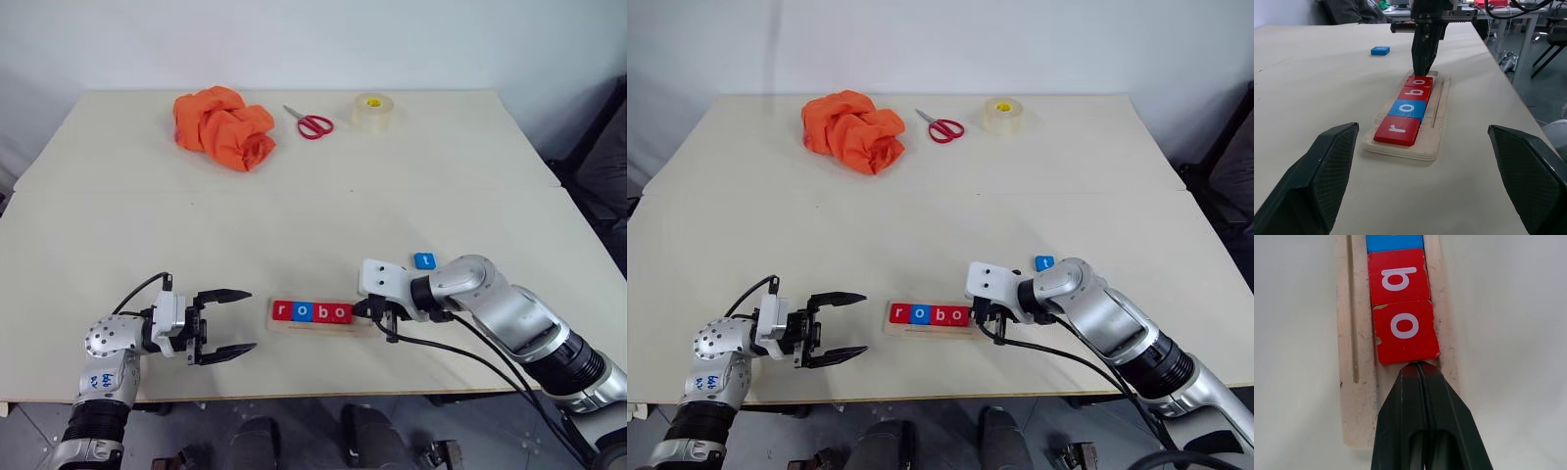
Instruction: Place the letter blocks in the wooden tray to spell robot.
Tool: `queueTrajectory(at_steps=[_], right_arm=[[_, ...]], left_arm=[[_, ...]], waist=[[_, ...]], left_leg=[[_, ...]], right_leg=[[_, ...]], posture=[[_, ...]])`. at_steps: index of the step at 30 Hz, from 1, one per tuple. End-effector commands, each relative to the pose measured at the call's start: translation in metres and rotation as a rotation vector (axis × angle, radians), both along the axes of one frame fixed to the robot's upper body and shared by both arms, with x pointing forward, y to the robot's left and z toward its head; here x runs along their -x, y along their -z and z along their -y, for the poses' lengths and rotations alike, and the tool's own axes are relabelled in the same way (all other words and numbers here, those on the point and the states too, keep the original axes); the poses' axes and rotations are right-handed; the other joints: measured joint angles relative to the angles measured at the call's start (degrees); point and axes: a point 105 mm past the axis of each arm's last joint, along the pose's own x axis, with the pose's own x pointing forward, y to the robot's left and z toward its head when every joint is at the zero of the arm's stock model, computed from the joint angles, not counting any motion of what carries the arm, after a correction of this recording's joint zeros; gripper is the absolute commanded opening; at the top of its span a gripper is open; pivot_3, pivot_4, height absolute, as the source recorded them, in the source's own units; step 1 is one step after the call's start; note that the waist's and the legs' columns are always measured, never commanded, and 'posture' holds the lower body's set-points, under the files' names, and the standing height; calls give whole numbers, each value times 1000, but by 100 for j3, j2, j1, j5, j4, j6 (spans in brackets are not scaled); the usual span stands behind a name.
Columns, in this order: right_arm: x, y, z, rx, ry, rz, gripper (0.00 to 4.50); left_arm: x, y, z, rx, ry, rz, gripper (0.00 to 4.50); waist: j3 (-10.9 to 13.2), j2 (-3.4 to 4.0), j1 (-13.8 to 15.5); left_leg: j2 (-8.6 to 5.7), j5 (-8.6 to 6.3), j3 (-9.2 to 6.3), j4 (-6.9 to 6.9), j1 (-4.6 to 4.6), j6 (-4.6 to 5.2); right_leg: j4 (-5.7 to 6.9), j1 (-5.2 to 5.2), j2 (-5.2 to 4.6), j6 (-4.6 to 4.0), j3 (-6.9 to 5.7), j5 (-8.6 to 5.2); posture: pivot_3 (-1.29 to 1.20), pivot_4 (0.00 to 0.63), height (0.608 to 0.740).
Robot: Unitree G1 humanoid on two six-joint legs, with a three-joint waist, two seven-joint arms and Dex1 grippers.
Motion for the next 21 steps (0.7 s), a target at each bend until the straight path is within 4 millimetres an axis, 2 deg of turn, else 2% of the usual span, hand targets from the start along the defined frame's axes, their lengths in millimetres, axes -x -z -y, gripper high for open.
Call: queueTrajectory(at_steps=[1, 7, 13, 16, 21], right_arm=[[-5, -12, 6, 6, 17, 53, 19], [1, -30, 13, -17, 26, 74, 19], [2, -42, 28, -134, 131, 90, 19], [8, -42, 47, -194, 196, 58, 601], [11, -35, 80, -223, 337, 81, 2316]], left_arm=[[0, -5, 0, 1, -1, 29, 4500], [-2, -5, 2, 2, 3, 30, 4500], [-4, -5, 1, 4, 3, 29, 4500], [-3, -4, 1, 6, 4, 24, 4500], [-4, -5, 2, 7, 8, 18, 4500]], waist=[[0, 0, 1], [1, 1, 9], [1, 1, 14], [1, 1, 25], [1, 1, 41]], left_leg=[[-1, 0, 0, 0, 0, 0], [-3, 0, 0, -1, -4, 0], [-3, -1, 0, -2, -5, 0], [-5, -1, 0, -2, -5, 0], [-5, -1, 0, -2, -4, 0]], right_leg=[[0, 0, -1, 0, 0, 0], [-4, -2, -4, 0, 0, 0], [-6, 0, -4, 0, -1, 0], [-8, 2, -5, 1, -1, 1], [-10, 4, -3, 2, -1, 1]], posture=[[0, 150, 740], [0, 150, 740], [0, 150, 740], [0, 150, 740], [0, 150, 740]])
